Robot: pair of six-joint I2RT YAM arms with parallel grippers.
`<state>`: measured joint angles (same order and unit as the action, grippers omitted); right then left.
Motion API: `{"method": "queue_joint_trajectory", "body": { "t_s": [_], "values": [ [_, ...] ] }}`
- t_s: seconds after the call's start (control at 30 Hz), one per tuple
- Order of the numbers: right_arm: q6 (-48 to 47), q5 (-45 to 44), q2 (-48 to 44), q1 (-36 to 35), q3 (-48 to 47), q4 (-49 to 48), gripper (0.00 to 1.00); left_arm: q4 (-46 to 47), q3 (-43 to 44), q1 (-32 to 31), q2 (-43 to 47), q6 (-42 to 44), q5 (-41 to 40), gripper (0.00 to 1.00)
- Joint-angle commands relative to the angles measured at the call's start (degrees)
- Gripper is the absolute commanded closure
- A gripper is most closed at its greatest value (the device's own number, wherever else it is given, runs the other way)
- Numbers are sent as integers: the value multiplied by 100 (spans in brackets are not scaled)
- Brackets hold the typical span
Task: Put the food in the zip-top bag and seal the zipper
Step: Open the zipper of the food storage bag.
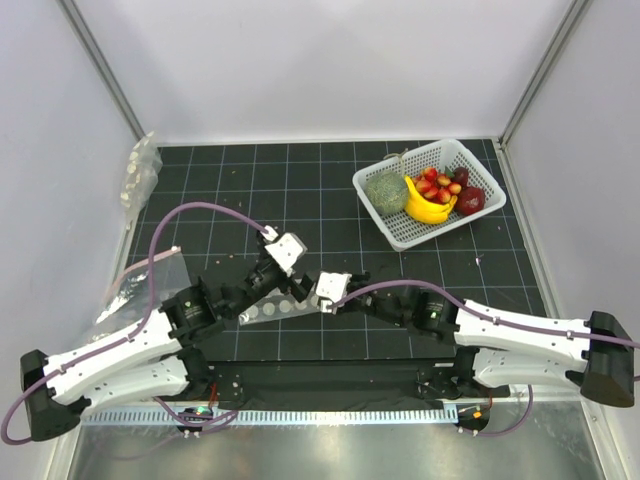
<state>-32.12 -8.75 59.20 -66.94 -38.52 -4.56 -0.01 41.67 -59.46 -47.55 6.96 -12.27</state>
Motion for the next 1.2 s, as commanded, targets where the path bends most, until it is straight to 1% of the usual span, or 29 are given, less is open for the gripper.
{"method": "queue_joint_trajectory", "body": {
  "t_s": [0.0, 0.07, 0.17, 0.27, 0.3, 0.47, 0.57, 0.67, 0.73, 0.77, 0.87, 0.9, 1.0, 1.17],
  "values": [
    [-181, 268, -215, -30, -6, -485, 99, -174, -10, -109, -183, 16, 752, 0],
    [-172, 287, -260, -30, -6, -458, 99, -394, 165, -109, -464, -37, 814, 0],
    [-172, 146, -347, -30, 20, -441, 99, -438, 157, -109, -580, -186, 1033, 0],
    [-163, 111, -488, -30, 99, -493, 99, -465, 0, -109, -431, -335, 1130, 0],
    [-172, 111, -532, -30, 125, -485, 99, -465, -45, -101, -230, -371, 1113, 0],
    [-418, 655, -664, -30, 143, -125, 99, -210, -414, -109, 290, -661, 858, 0],
    [-418, 699, -682, -30, 73, 95, 99, -622, -283, -109, 54, -670, 841, 0],
    [-453, 805, -629, -30, 3, 218, 99, -816, -107, -109, -289, -670, 850, 0],
    [-488, 805, -550, -39, -41, 315, 99, -869, -45, -109, -351, -670, 736, 2],
    [-514, 996, -532, -39, -59, 341, 99, -852, -71, -109, -317, -670, 570, 2],
    [-576, 1034, -453, -56, -111, 421, 99, -720, -185, -109, -19, -643, 436, 8],
    [-576, 1007, -436, -74, -138, 473, 99, -615, -238, -109, 78, -643, 454, 12],
    [-576, 1042, -409, -91, -190, 684, 99, -483, -370, -109, 464, -617, 638, 18],
    [-611, 1183, -278, -118, -375, 1088, 99, -438, -440, -109, 765, -661, 875, 22]
  ]
}}
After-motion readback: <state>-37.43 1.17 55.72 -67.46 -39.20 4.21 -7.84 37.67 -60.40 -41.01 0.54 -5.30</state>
